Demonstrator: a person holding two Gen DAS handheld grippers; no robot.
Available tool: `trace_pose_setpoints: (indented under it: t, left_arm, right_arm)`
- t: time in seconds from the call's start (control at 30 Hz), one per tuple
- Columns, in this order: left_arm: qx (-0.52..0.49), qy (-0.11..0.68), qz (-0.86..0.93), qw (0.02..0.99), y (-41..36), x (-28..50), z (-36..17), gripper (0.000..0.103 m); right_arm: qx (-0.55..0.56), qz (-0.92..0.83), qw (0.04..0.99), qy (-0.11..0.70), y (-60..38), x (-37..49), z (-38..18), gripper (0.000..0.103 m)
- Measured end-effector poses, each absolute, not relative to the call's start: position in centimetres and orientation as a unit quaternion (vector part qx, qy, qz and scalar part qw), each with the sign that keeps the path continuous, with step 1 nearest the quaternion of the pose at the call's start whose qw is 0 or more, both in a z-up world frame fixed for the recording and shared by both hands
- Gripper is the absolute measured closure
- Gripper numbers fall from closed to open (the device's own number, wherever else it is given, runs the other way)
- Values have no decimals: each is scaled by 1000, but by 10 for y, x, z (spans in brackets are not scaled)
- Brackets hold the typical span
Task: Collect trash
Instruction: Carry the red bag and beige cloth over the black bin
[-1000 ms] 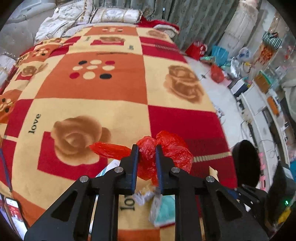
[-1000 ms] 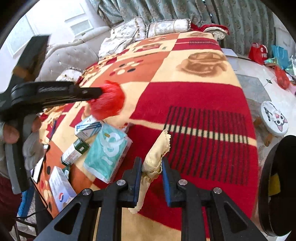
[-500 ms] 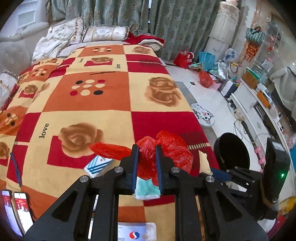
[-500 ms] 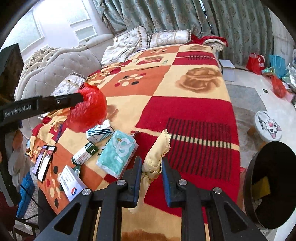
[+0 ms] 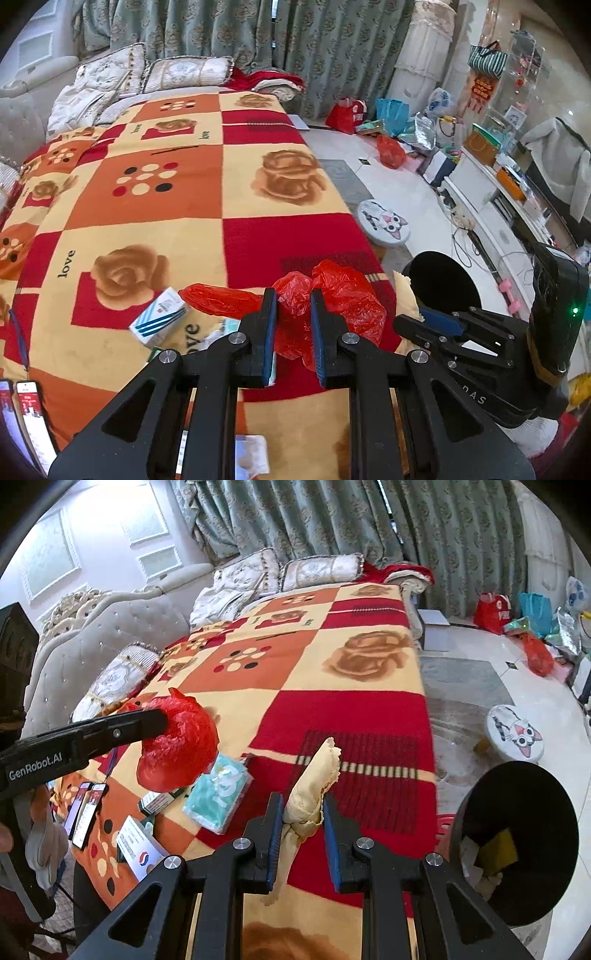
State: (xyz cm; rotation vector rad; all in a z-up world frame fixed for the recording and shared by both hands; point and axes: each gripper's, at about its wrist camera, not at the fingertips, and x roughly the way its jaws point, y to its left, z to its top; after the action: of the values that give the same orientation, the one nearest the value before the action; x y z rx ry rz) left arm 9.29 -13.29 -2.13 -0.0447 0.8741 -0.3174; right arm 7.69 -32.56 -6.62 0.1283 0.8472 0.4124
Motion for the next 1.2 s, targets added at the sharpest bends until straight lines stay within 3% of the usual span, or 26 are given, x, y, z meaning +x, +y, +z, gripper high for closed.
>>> trace_pose_setpoints:
  t: [1.2]
  left_arm:
    - [20, 442, -249, 862, -283, 104, -32, 88]
  right_arm:
    - [114, 83, 904, 403, -459, 57, -69, 83]
